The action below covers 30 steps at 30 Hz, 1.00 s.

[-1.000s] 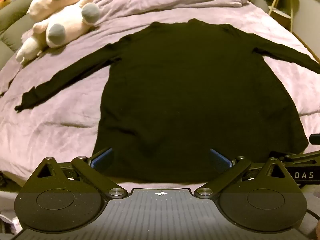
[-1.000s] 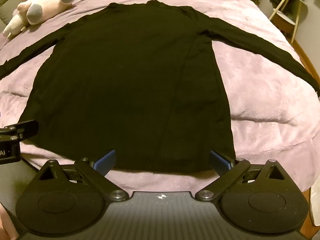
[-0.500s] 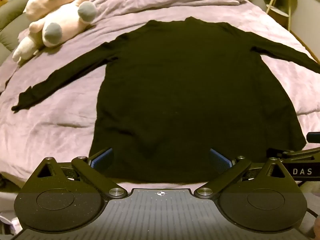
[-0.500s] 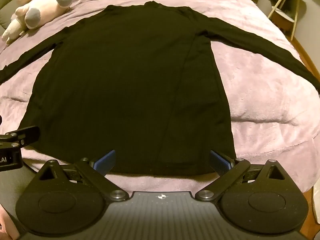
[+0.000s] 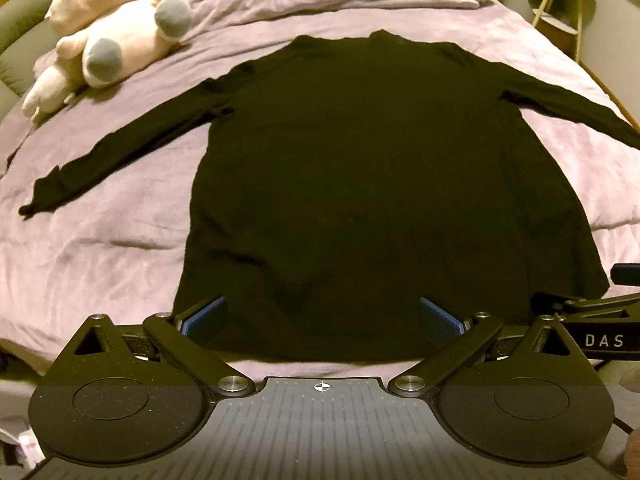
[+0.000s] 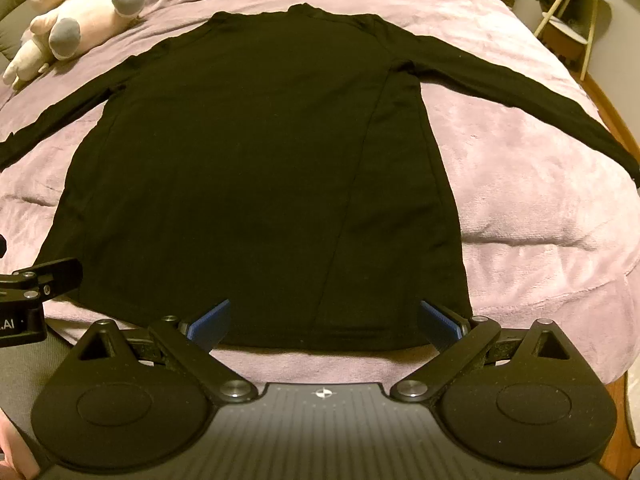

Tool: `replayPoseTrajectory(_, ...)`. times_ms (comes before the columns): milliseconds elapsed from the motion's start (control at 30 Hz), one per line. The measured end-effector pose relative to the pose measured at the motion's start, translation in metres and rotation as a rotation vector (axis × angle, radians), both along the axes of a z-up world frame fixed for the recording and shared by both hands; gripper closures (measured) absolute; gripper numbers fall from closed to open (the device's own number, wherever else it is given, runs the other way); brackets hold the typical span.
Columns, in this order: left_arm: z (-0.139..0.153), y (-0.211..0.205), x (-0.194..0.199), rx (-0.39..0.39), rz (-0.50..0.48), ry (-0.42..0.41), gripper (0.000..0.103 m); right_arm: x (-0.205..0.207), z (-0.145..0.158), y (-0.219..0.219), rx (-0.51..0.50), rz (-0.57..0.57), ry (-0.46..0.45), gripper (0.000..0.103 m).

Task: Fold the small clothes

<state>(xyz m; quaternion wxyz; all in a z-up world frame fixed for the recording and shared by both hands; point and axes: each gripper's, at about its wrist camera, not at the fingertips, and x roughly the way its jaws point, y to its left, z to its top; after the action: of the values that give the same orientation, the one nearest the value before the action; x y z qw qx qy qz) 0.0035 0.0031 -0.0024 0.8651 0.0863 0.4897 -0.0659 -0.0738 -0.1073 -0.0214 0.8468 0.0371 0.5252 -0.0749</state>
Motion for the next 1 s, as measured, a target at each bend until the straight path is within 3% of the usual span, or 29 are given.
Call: replayPoseTrajectory(1000,-0.0007,-0.0011,-0.0003,-0.024,0.006,0.021,0.000,0.0002,0.0022,-0.0111,0.006,-0.005,-0.004,0.004)
